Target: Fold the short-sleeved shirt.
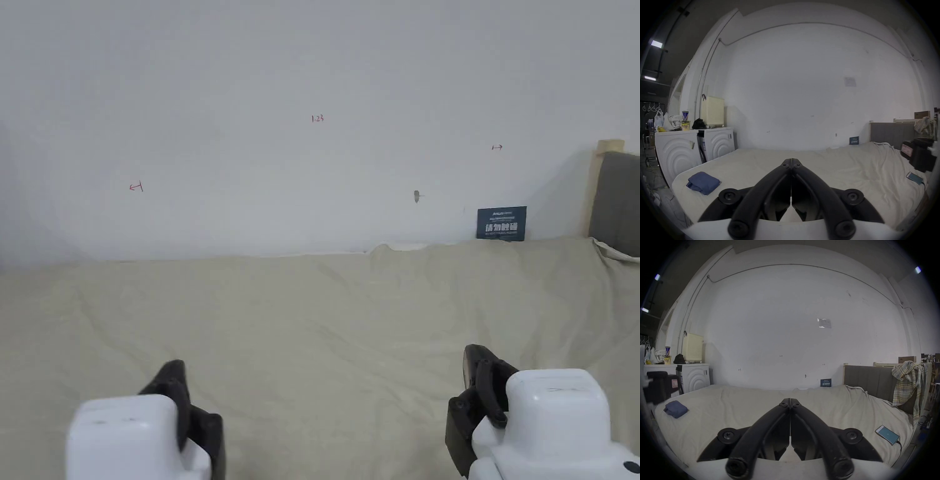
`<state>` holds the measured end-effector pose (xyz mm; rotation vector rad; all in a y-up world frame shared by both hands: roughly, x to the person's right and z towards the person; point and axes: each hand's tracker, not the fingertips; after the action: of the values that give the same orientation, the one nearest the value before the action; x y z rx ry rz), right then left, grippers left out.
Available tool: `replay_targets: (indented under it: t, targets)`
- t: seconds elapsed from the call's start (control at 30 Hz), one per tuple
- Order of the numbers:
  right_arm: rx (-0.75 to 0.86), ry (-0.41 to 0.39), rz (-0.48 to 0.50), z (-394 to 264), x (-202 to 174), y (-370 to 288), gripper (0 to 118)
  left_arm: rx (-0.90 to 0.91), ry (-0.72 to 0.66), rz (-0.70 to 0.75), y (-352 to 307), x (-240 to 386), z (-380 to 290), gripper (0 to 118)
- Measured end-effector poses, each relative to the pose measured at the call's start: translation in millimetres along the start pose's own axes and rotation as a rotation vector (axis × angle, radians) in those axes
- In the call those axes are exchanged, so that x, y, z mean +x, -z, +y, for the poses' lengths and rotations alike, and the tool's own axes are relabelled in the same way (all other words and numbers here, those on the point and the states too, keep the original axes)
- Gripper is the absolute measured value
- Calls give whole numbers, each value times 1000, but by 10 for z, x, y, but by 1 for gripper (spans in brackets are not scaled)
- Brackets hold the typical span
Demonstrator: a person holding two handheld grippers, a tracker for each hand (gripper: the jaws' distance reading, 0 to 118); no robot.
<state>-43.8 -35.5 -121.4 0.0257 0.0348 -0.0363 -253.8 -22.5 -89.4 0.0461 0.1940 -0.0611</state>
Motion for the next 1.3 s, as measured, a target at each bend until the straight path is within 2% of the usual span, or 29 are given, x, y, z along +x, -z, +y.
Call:
replay_targets:
  t: [0.13,0.2,0.27,0.4,0.47,0.5,0.53,0.57,0.6,0.63,0.67,0.7,0.77,0.93,1.23,1.3]
  targets:
    - [2,-26,-13,-30,49,-79,0,14,104,97,-104,233,-14,0]
    - [7,0,-16,-23,56,-105,1,3,98,133,-110,253,11,0]
    - [7,23,-9,-25,49,-114,5,-7,38,64,-106,222,39,0]
    - [6,3,-6,-16,33,-115,9,-34,41,69,-118,179,41,0]
    - [7,1,-2,-5,49,-128,22,-50,44,59,-112,128,43,0]
    - [-3,5,2,-2,56,-134,38,-63,28,36,-107,101,43,4]
    - [-17,16,6,2,65,-136,70,-74,13,27,-92,76,40,25]
    - [-31,32,8,13,88,-138,91,-88,3,22,-77,56,37,55]
    - [-26,49,-5,21,111,-147,101,-100,-7,35,-58,44,34,80]
    - [-21,58,-6,25,126,-164,102,-101,-11,39,-64,20,32,103]
    - [-25,61,-6,31,135,-174,102,-104,-15,39,-72,-4,36,112]
    - [-30,63,-21,43,147,-181,102,-105,-19,36,-80,-26,47,117]
    - [-91,37,-91,60,160,-195,102,-111,-24,26,-101,-79,73,118]
    - [-101,13,-6,95,169,-238,102,-116,-21,5,-141,-146,143,118]
    - [-186,3,-12,111,15,-255,102,-125,-45,0,-115,-185,128,118]
    - [-218,-20,-62,101,-32,-240,102,-131,-51,2,-96,-208,115,118]
